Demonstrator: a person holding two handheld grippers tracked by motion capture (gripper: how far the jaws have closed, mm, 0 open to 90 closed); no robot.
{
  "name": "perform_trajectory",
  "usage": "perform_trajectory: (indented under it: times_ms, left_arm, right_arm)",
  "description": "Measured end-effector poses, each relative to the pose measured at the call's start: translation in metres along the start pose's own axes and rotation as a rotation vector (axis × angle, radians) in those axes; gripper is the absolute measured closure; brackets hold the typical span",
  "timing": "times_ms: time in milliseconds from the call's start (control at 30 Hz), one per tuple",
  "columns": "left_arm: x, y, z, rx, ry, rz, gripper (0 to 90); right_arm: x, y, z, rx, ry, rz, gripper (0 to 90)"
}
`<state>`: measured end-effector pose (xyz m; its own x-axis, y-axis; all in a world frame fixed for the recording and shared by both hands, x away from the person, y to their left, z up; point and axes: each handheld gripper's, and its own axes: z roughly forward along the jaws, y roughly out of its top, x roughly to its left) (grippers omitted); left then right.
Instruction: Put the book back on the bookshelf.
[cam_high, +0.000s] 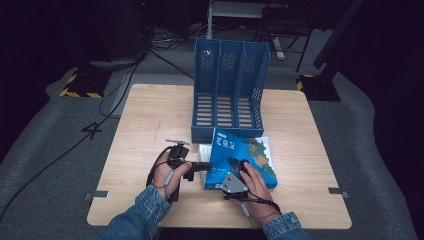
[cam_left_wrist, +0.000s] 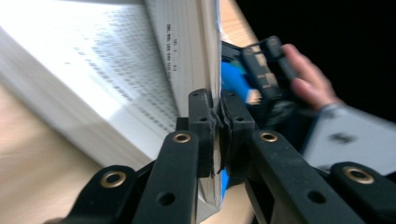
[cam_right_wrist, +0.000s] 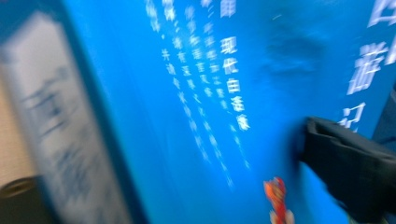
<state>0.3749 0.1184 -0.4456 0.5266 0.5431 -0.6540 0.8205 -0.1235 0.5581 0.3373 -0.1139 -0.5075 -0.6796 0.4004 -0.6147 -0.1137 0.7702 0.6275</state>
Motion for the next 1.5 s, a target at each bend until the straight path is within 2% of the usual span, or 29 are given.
perform_trajectory:
  times_ms: [33,67,167,200,233,267,300,333,367,400,500,567,667,833,967,1133,1200,1300,1333,1367,1400,1433,1500]
  left_arm:
    - [0.002,0.000,-0.001,0.002,0.022,0.023,80.4]
    - [0.004,-0.001,-0.001,-0.004,0.024,0.024,78.9]
    - [0.013,-0.003,-0.005,0.015,0.048,0.011,75.1]
    - [0.016,-0.004,-0.007,0.005,0.014,-0.014,74.9]
    - [0.017,-0.004,-0.010,-0.010,-0.035,-0.066,73.3]
    - [0.019,-0.004,-0.014,-0.014,-0.083,-0.073,71.9]
    - [0.017,-0.004,-0.016,-0.032,-0.088,-0.074,68.7]
    - [0.016,-0.004,-0.019,-0.044,-0.062,-0.049,66.9]
    - [0.017,-0.004,-0.022,-0.059,-0.045,-0.029,65.2]
    - [0.017,-0.005,-0.025,-0.078,-0.037,-0.030,63.5]
    - [0.024,-0.006,-0.036,-0.131,0.041,0.010,59.0]
    - [0.030,-0.007,-0.040,-0.149,0.081,0.016,58.9]
    - [0.038,-0.010,-0.043,-0.154,0.106,0.001,59.3]
    - [0.049,-0.011,-0.046,-0.153,0.156,-0.003,60.2]
    - [0.052,-0.011,-0.047,-0.151,0.175,-0.002,60.3]
    - [0.059,-0.013,-0.045,-0.142,0.186,-0.015,60.4]
    - [0.062,-0.014,-0.045,-0.135,0.204,-0.014,60.6]
    - [0.067,-0.015,-0.047,-0.130,0.244,-0.010,60.5]
    - [0.067,-0.015,-0.047,-0.130,0.244,-0.010,60.3]
    - [0.069,-0.016,-0.047,-0.122,0.270,-0.004,60.0]
    - [0.069,-0.016,-0.047,-0.122,0.270,-0.004,59.9]
    - [0.072,-0.017,-0.047,-0.115,0.316,0.022,59.7]
    - [0.075,-0.018,-0.047,-0.099,0.371,0.049,59.2]
  right_arm:
    - [0.000,-0.001,0.000,-0.008,0.015,0.001,17.9]
    - [-0.001,0.000,-0.001,-0.005,0.023,-0.012,21.2]
    - [0.002,0.005,-0.002,0.028,0.018,-0.121,35.6]
    - [0.003,0.007,-0.002,0.045,0.025,-0.140,40.3]
    - [0.003,0.008,-0.001,0.050,0.033,-0.155,45.6]
    - [0.002,0.009,-0.001,0.054,0.035,-0.153,48.8]
    - [-0.001,0.011,-0.001,0.061,0.040,-0.155,51.5]
    - [-0.004,0.014,-0.002,0.070,0.067,-0.169,55.6]
    - [-0.006,0.018,-0.003,0.073,0.043,-0.158,57.4]
    - [-0.008,0.020,-0.003,0.081,0.055,-0.151,58.1]
    - [-0.020,0.023,-0.007,0.076,0.094,-0.078,59.7]
    - [-0.029,0.024,-0.010,0.067,0.131,-0.025,59.9]
    - [-0.043,0.023,-0.019,0.037,0.205,0.066,59.9]
    - [-0.066,0.012,-0.036,-0.062,0.355,0.244,60.0]
    - [-0.077,0.004,-0.042,-0.100,0.429,0.341,59.9]
    - [-0.086,0.004,-0.050,-0.118,0.495,0.412,60.1]
    - [-0.090,0.005,-0.053,-0.124,0.517,0.449,60.1]
    - [-0.094,0.006,-0.058,-0.134,0.526,0.476,60.4]
    - [-0.095,0.006,-0.059,-0.136,0.525,0.480,60.5]
    - [-0.096,0.007,-0.060,-0.135,0.525,0.483,60.6]
    - [-0.096,0.007,-0.060,-0.135,0.525,0.483,60.6]
    - [-0.097,0.009,-0.062,-0.133,0.516,0.488,60.9]
    - [-0.099,0.012,-0.064,-0.130,0.511,0.490,61.2]
